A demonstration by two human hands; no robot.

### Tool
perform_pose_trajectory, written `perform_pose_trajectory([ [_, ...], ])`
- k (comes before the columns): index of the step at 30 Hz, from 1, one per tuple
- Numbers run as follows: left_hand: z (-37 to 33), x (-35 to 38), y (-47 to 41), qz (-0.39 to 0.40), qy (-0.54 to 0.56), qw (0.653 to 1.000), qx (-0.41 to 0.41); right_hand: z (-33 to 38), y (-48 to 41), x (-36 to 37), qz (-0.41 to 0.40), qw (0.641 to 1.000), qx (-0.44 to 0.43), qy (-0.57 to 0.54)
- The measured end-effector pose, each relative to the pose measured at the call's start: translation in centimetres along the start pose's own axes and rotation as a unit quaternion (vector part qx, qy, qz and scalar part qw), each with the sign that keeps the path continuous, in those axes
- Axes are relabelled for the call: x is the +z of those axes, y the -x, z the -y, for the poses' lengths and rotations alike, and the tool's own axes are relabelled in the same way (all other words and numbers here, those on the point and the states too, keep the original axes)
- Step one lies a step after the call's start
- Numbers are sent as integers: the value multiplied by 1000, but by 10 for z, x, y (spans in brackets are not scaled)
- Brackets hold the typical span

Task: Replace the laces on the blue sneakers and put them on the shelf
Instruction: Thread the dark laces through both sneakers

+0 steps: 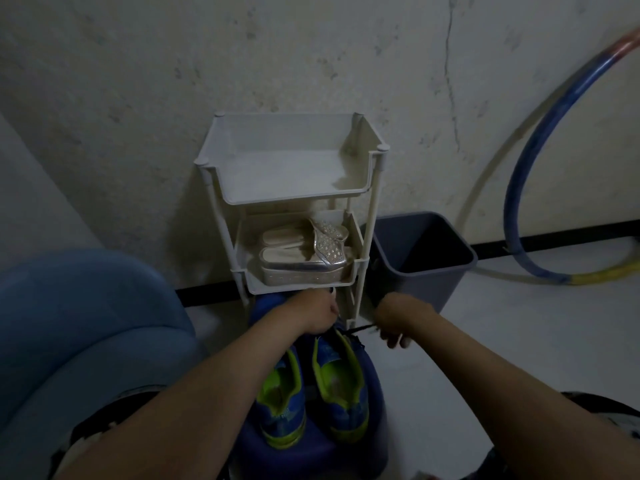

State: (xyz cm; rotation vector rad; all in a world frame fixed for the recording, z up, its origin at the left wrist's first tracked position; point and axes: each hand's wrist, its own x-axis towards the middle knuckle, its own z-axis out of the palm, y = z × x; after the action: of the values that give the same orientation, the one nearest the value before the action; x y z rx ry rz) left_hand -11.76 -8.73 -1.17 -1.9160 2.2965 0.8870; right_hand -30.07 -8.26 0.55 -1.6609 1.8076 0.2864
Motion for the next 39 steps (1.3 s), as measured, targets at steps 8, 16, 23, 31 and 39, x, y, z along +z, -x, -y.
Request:
perform_pose_trajectory([
  [8,-17,8,-12,45,-181,982,7,-3,-3,8,41,987,-10,153],
  [16,-18,13,-8,16,-158,987,16,13,-27,34,11,969,-167,183],
  [23,-9,7,0,57,-43,997,18,16,-31,26,-21,981,-177,77],
  [31,-4,4,-2,47,52,998,7,15,-25,2,-145,956,-215,134],
  [39,-8,-5,4,10,218,976,-4,18,-18,2,-301,922,-242,-17],
])
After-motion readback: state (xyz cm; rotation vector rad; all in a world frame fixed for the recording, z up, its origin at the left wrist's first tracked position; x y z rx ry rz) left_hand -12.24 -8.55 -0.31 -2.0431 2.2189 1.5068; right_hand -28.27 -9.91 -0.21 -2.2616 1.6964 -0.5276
